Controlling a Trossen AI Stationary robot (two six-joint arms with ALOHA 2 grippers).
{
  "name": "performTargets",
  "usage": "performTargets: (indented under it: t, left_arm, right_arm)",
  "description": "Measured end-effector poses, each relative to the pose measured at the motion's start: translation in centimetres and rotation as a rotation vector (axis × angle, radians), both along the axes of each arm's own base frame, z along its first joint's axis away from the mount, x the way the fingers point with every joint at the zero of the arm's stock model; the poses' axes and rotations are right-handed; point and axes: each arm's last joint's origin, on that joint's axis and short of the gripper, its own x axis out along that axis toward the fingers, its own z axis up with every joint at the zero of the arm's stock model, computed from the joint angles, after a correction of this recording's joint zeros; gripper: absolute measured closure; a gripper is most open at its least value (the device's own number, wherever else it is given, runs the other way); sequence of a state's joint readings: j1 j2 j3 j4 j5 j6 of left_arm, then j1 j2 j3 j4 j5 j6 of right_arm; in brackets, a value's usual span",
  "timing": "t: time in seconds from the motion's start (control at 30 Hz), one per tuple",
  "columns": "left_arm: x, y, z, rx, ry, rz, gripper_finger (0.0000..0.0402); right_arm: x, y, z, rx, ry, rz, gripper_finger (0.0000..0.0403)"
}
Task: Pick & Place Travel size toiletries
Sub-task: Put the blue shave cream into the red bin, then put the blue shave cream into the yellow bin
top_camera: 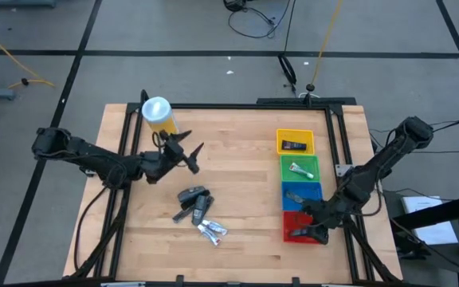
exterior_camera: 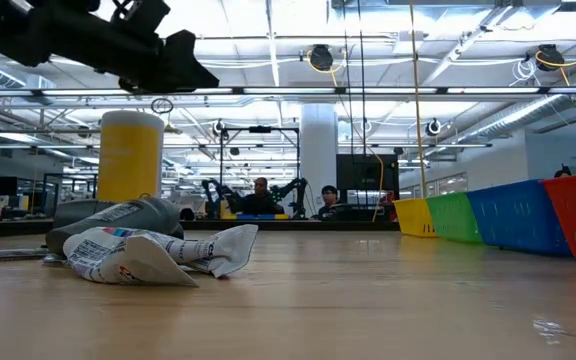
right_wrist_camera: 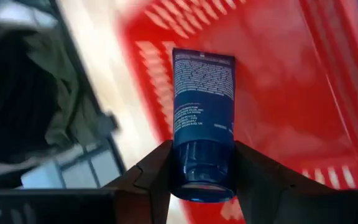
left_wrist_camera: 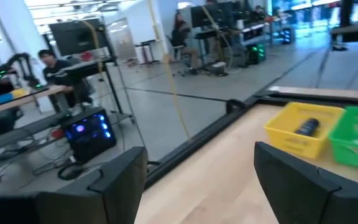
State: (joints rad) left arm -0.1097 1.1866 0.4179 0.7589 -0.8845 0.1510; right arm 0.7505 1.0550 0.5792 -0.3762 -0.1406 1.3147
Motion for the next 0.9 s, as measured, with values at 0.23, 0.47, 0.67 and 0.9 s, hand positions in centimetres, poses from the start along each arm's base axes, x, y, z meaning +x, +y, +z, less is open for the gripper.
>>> performTargets:
  t: [0.23,0.47,0.67,0.9]
  left_arm:
    - [0.0,0.9,0.1,-0.032,-0.048,0.038,0.0115]
    - [0.0,1.5,0.1,-0.028,-0.044,0.065,0.0115]
    - [0.0,1.5,-0.3,0.018,0.047,0.064,0.0115]
    - [0.0,0.5,-0.4,0.07,0.107,0.018,0.0115]
  right_arm:
    - [-0.6,-0.3,-0.9,0.025,0.061,0.063,0.0267]
    - [-0.2,-0.9,-0.6,-0.114,-0.095,-0.041,0.0265]
    - [-0.2,-1.2,-0.8,-0.134,-0.076,-0.106,0.0209]
    - [-0.5,-1.9,0.8,0.054,-0.027,-0.205,0.0154]
